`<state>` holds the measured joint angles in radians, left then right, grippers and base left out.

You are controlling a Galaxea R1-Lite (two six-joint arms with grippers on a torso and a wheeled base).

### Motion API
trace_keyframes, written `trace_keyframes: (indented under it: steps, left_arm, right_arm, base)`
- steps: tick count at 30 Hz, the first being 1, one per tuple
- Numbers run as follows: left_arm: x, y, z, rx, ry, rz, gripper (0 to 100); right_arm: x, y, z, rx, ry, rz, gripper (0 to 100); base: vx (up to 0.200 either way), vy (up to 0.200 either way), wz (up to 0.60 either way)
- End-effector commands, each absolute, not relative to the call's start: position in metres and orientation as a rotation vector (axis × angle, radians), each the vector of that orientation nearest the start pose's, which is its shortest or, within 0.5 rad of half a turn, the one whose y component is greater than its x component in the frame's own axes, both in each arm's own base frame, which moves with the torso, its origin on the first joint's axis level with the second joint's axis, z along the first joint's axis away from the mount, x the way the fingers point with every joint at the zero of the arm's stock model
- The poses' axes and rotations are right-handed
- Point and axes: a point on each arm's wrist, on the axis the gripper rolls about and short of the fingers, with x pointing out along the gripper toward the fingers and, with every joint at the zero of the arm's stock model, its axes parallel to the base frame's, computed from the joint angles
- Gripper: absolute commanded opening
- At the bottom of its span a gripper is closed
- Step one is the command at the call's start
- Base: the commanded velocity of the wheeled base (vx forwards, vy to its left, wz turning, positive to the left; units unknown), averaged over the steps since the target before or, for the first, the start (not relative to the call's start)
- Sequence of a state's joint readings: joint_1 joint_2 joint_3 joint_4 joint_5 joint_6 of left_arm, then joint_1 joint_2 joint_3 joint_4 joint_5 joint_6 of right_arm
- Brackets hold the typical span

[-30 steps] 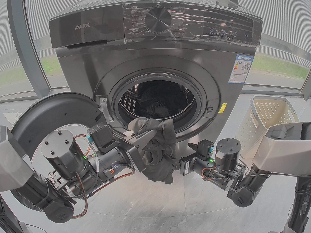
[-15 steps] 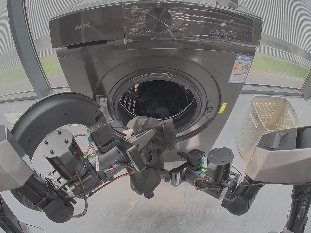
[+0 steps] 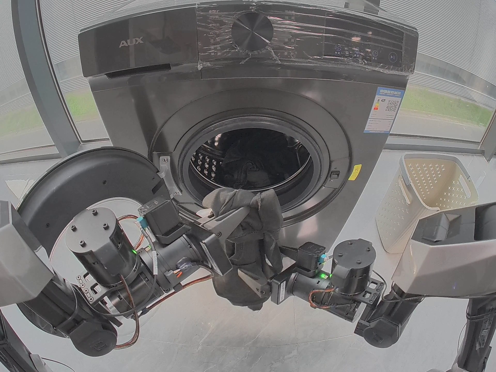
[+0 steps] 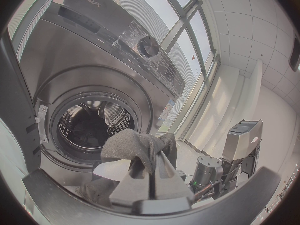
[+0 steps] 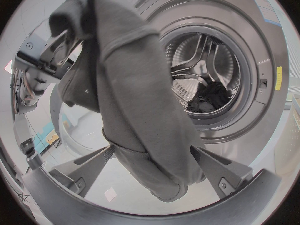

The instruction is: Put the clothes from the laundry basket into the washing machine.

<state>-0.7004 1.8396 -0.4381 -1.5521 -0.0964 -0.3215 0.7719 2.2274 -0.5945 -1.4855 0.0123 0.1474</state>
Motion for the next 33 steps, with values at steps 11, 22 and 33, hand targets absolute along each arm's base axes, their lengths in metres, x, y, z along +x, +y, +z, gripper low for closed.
trace_keyframes:
  steps: [11, 22, 33]
  left_arm:
    - [0.213, -0.188, 0.145, -0.351, -0.015, -0.827, 0]
    - [0.212, -0.188, 0.145, -0.349, -0.014, -0.83, 0]
    - [0.211, -0.19, 0.145, -0.35, -0.015, -0.837, 0]
  right_arm:
    - [0.282, 0.211, 0.045, 0.092, 0.184, 0.636, 100]
    - [0.285, 0.205, 0.042, 0.087, 0.197, 0.615, 100]
    - [0.297, 0.188, 0.038, 0.089, 0.207, 0.553, 100]
  base:
    - [0.0, 0.0, 0.0]
    - [0.0, 0.0, 0.0]
    - [0.0, 0.0, 0.0]
